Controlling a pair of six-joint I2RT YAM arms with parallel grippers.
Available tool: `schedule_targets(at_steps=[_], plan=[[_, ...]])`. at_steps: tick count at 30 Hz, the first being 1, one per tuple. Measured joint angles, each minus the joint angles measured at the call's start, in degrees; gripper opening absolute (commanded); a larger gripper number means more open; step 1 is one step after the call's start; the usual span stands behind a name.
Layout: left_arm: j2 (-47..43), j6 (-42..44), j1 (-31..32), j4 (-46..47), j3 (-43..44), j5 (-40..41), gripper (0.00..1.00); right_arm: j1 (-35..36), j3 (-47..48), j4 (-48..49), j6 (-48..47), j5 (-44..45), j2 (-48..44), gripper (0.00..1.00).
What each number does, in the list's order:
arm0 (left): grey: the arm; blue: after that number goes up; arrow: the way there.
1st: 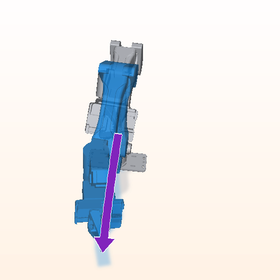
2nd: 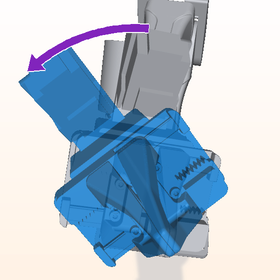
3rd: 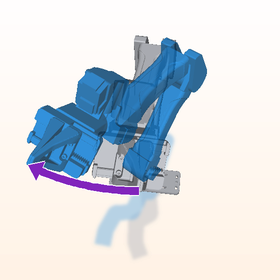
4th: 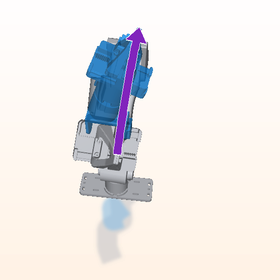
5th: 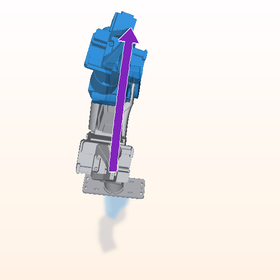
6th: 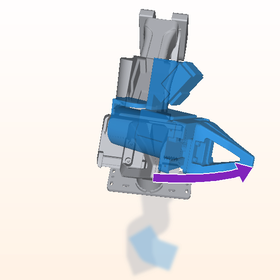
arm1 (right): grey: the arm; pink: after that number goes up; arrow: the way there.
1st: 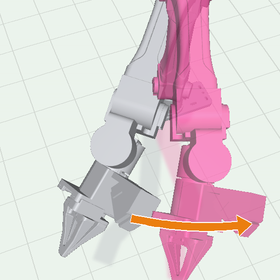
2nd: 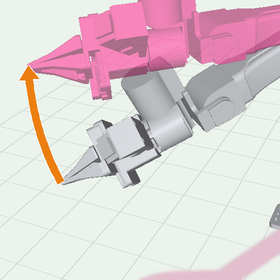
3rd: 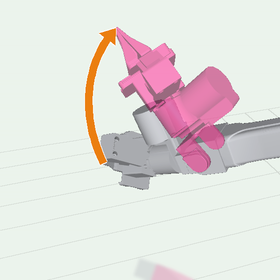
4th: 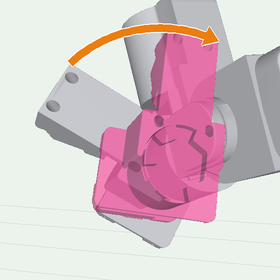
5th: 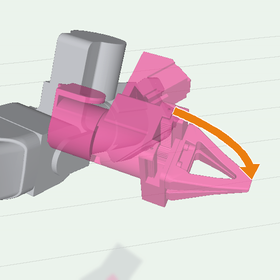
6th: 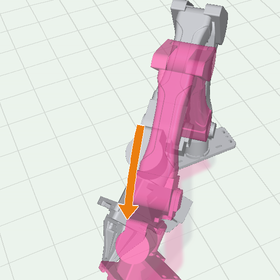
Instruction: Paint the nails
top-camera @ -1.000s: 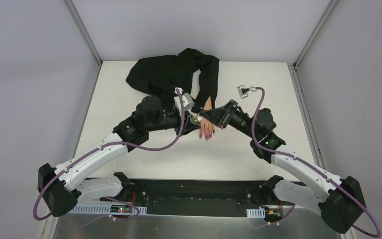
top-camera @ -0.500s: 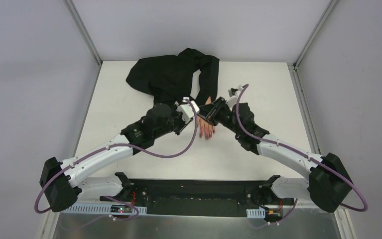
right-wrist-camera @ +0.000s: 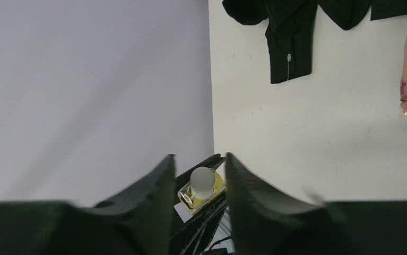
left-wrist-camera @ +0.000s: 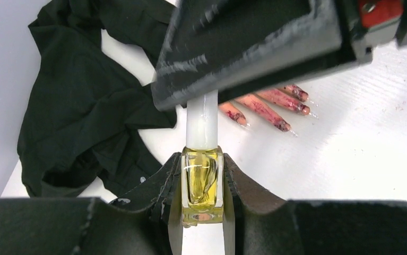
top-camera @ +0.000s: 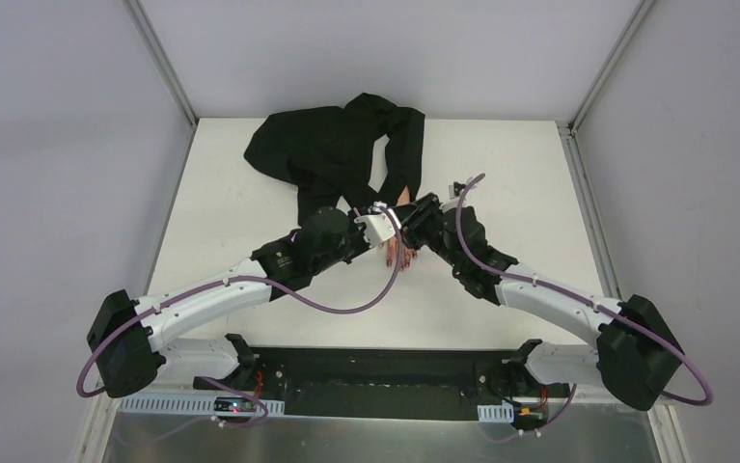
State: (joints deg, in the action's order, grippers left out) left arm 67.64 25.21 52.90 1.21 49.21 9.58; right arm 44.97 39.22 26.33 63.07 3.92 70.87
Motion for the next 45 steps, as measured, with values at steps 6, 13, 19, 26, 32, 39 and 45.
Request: schedule_targets(at_steps=[6, 13, 19, 26, 32, 39, 45], plan=[[0.0, -0.2, 0.2, -2.5, -0.2, 0.1, 0.0, -0.3, -2.4, -0.3, -1.0, 5.1, -5.7, 0.75], [0.0, -1.9, 0.2, -6.3, 0.4, -0.3, 0.0, -1.7, -2.6, -4.1, -4.0, 9.0, -14.3, 0.84], [0.0, -8.0, -2.6, -8.9, 3.8, -7.1, 0.0, -8.5, -5.8, -7.1, -5.3, 7.4, -18.1, 0.91], [0.1, -22.4, -15.0, -10.7, 9.3, -26.7, 0.0, -14.6, -9.1, -4.7, -11.2, -2.8, -20.8, 0.9], [3.0, -32.7, -18.1, -9.4, 14.2, -49.2, 0.0, -14.8, -14.1, 11.7, -18.9, -18.0, -24.0, 0.88], [4.5, -38.3, -18.1, -8.5, 14.6, -66.5, 0.0, -14.4, -14.8, 28.1, -21.4, -31.3, -22.9, 0.81], [4.5, -40.0, -18.1, -7.4, 14.6, -72.5, 0.0, -11.8, -14.7, 33.1, -22.3, -36.0, -19.5, 0.73]])
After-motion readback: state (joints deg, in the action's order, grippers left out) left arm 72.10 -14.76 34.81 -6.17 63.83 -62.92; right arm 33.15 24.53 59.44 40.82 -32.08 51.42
